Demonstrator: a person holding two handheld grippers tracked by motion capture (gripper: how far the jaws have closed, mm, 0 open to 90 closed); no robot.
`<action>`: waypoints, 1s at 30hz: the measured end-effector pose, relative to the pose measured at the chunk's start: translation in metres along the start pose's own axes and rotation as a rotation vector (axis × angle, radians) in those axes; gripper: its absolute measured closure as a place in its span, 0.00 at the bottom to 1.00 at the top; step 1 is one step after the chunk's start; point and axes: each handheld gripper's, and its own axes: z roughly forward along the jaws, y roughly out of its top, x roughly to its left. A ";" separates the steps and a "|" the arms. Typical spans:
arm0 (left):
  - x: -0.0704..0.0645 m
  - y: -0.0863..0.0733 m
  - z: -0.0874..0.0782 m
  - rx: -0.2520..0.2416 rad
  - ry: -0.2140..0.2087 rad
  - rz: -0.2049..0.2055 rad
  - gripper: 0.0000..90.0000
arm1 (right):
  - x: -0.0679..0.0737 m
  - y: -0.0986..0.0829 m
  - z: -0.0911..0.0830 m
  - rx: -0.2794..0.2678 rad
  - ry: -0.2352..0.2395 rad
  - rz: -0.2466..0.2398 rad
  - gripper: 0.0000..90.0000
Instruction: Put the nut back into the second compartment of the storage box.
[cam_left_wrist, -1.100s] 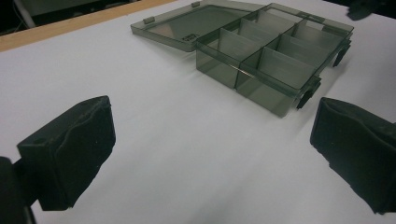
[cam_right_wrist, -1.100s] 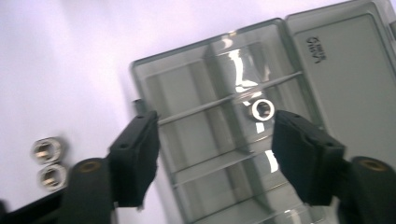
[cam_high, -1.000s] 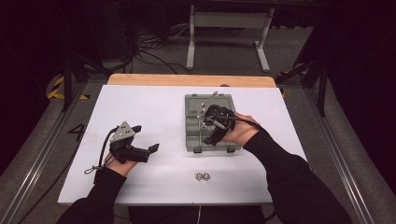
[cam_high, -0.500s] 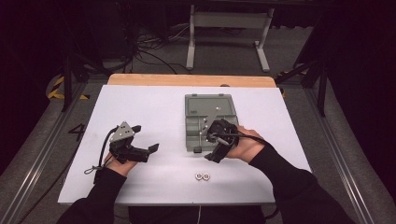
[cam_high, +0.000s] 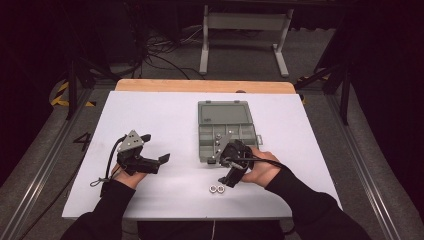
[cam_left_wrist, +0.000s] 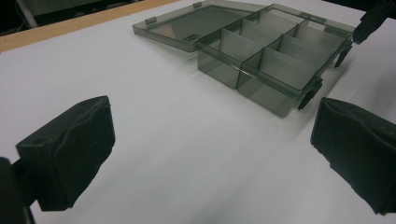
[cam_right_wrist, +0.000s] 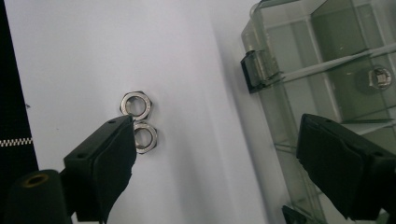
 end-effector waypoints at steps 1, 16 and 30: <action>0.000 0.000 0.000 0.001 -0.002 -0.001 0.01 | 0.002 -0.001 0.003 0.000 -0.002 0.005 0.14; 0.000 0.000 0.000 0.003 -0.006 0.001 0.01 | 0.015 -0.008 0.035 0.069 0.038 -0.028 0.16; 0.000 0.000 0.000 0.003 -0.009 -0.006 0.01 | 0.024 -0.008 0.042 0.100 0.122 -0.061 0.56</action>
